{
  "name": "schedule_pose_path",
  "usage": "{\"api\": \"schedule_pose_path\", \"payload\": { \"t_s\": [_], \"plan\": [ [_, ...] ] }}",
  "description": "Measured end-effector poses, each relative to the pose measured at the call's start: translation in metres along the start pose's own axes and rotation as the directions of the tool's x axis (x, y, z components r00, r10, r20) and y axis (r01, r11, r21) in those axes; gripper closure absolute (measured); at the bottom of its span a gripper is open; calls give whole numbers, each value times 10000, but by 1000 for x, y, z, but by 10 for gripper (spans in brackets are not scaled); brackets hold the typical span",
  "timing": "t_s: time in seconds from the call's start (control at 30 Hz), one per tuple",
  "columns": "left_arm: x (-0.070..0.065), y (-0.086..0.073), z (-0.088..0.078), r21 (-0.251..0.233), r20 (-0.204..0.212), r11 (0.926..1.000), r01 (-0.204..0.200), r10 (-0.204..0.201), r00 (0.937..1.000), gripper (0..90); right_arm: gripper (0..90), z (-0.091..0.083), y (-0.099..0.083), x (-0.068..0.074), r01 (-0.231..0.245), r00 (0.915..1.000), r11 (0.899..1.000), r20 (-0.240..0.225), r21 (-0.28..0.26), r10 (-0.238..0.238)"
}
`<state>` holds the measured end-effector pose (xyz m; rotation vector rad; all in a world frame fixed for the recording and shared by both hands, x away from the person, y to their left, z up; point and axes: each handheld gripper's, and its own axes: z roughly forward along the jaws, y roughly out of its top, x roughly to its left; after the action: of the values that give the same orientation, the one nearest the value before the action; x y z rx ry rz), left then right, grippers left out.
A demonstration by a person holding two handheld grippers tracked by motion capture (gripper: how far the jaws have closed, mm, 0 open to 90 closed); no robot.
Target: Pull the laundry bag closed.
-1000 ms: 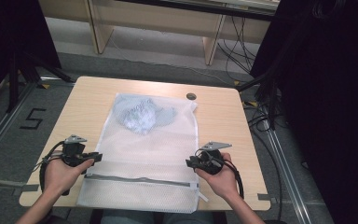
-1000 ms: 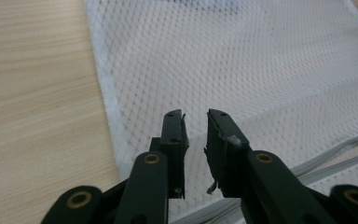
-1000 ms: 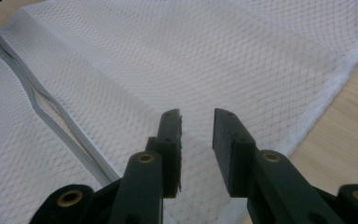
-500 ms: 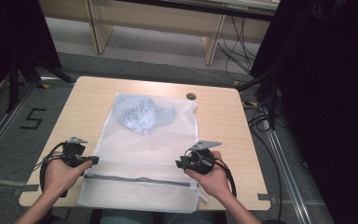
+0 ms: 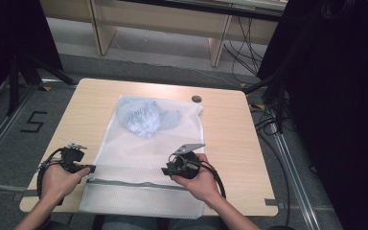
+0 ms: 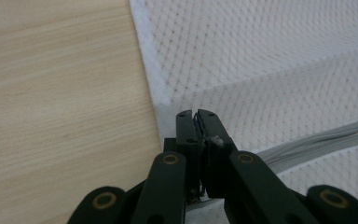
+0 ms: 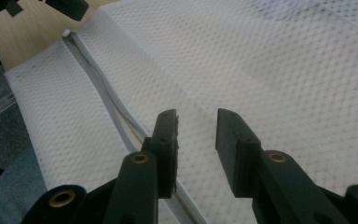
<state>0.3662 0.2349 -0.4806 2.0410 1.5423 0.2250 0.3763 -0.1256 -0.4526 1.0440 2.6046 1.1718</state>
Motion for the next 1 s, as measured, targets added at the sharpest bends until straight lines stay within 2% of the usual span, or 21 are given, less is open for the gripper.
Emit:
{"api": "schedule_pose_path", "payload": {
  "t_s": [0.03, 0.07, 0.13, 0.17, 0.23, 0.27, 0.3, 0.37, 0.4, 0.47, 0.5, 0.6, 0.63, 0.67, 0.7, 0.73, 0.77, 0.8, 0.93, 0.97, 1.0],
  "plan": [
    [2, 0, 1, 38, -34, 10000, 51, -51, 10000, 872, 694, -1, 3, 2, -7, 10000, 9994, -59, 358, 9],
    [3, 0, 1, 174, -96, 9998, 13, -12, 10000, 874, 693, 3, 4, 5, 46, 9999, 9996, -104, 277, -43],
    [2, -1, 2, 339, -127, 9986, 401, -397, 9991, 875, 691, 8, 7, 9, 111, 9997, 9996, -201, 252, -106],
    [1, -2, 2, 439, -193, 9983, 388, -380, 9991, 875, 690, 8, 9, 11, 81, 9997, 9985, -248, 547, -67],
    [0, -3, 4, 259, -198, 9985, 490, -484, 9986, 875, 689, 13, 10, 14, 142, 9995, 9993, -293, 349, -132],
    [0, -3, 4, 311, -195, 9983, 491, -485, 9986, 876, 688, 13, 11, 15, 269, 9994, 9980, -246, 567, -255],
    [0, -3, 4, 384, -234, 9981, 479, -470, 9986, 876, 688, 18, 10, 16, 257, 9993, 9993, -292, 271, -249],
    [1, -3, 3, 752, -255, 9967, 315, -296, 9992, 893, 688, 19, 12, 19, 223, 9991, 9971, -383, 731, -196],
    [1, -4, 5, 502, -293, 9979, 404, -390, 9988, 893, 688, 23, 12, 19, 348, 9985, 9976, -440, 591, -322],
    [2, -3, 4, 837, -247, 9956, 425, -406, 9989, 893, 688, 27, 12, 24, 247, 9982, 9979, -558, 602, -213],
    [3, -5, 6, 660, -326, 9967, 467, -446, 9985, 893, 688, 26, 13, 25, 304, 9983, 9959, -514, 852, -261],
    [4, -4, 7, 790, -288, 9950, 608, -587, 9979, 892, 685, 32, 16, 30, 368, 9969, 9950, -722, 930, -302],
    [5, -4, 7, 894, -234, 9944, 564, -545, 9982, 892, 684, 34, 16, 30, 436, 9965, 9964, -744, 730, -381],
    [6, -6, 9, 751, -237, 9955, 575, -559, 9982, 892, 683, 34, 18, 31, 568, 9957, 9944, -785, 895, -499],
    [6, -5, 8, 931, -238, 9942, 534, -514, 9984, 892, 682, 35, 19, 32, 547, 9950, 9943, -879, 914, -467],
    [6, -6, 10, 809, -195, 9952, 545, -531, 9984, 893, 681, 36, 20, 34, 390, 9965, 9938, -777, 1040, -310],
    [6, -6, 10, 839, -191, 9950, 544, -530, 9984, 893, 679, 39, 20, 35, 431, 9955, 9964, -871, 729, -366],
    [6, -6, 10, 825, -203, 9950, 555, -540, 9983, 894, 679, 39, 22, 35, 557, 9948, 9940, -901, 937, -473],
    [6, -6, 9, 1018, -235, 9926, 663, -642, 9977, 896, 676, 43, 26, 40, 603, 9934, 9938, -1030, 940, -505],
    [7, -6, 9, 1100, -167, 9916, 676, -662, 9977, 896, 676, 46, 25, 42, 430, 9941, 9967, -1023, 695, -358],
    [7, -6, 9, 1118, -170, 9914, 682, -667, 9976, 896, 676, 44, 27, 43, 524, 9937, 9935, -1039, 1006, -419]
  ]
}}
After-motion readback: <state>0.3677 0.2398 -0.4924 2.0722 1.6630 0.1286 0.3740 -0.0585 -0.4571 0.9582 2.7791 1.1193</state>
